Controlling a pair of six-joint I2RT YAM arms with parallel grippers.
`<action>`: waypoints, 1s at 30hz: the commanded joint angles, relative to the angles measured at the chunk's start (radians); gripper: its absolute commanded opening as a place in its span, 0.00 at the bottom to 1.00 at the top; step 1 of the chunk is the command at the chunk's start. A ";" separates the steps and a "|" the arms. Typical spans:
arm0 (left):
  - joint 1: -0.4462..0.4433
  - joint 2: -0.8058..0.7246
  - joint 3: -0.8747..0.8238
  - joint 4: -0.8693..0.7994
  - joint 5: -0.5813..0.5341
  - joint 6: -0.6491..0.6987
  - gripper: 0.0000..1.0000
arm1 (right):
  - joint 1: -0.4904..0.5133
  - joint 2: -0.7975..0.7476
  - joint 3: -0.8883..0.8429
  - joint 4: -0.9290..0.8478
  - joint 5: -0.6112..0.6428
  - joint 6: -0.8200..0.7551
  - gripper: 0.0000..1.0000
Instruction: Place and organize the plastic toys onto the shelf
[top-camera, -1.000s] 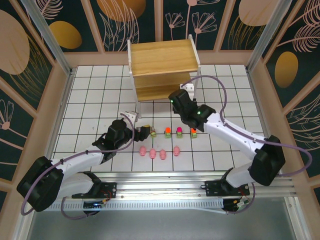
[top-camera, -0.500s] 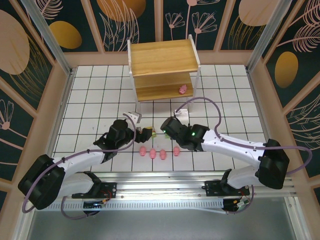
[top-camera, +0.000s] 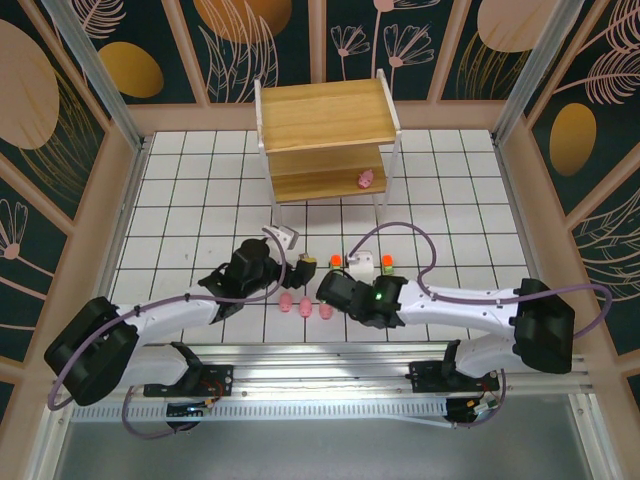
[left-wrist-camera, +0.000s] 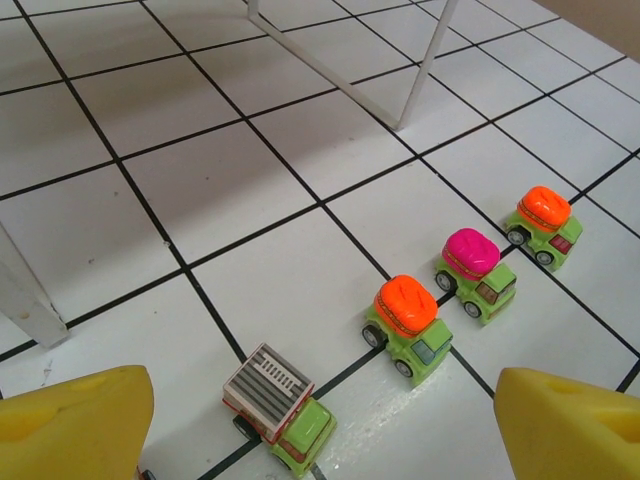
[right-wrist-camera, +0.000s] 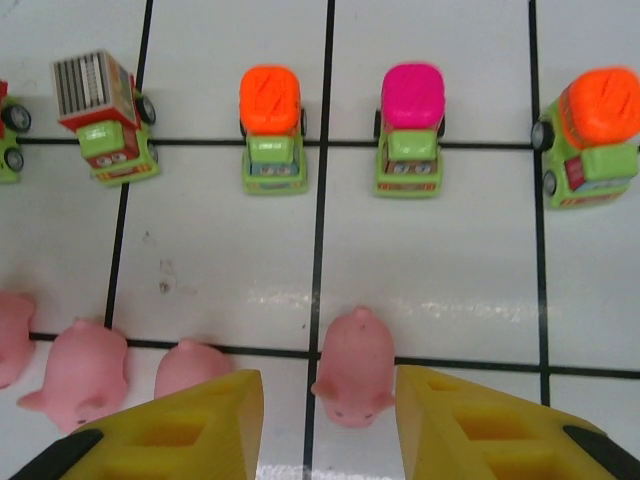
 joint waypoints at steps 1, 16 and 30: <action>-0.016 0.018 0.032 -0.019 -0.059 0.021 0.88 | 0.028 0.020 -0.026 -0.014 -0.010 0.087 0.42; -0.054 0.040 0.060 -0.080 -0.275 0.023 0.86 | 0.041 0.056 -0.109 0.057 -0.045 0.131 0.56; -0.054 0.053 0.072 -0.111 -0.339 0.008 0.86 | -0.004 0.095 -0.142 0.134 -0.064 0.087 0.55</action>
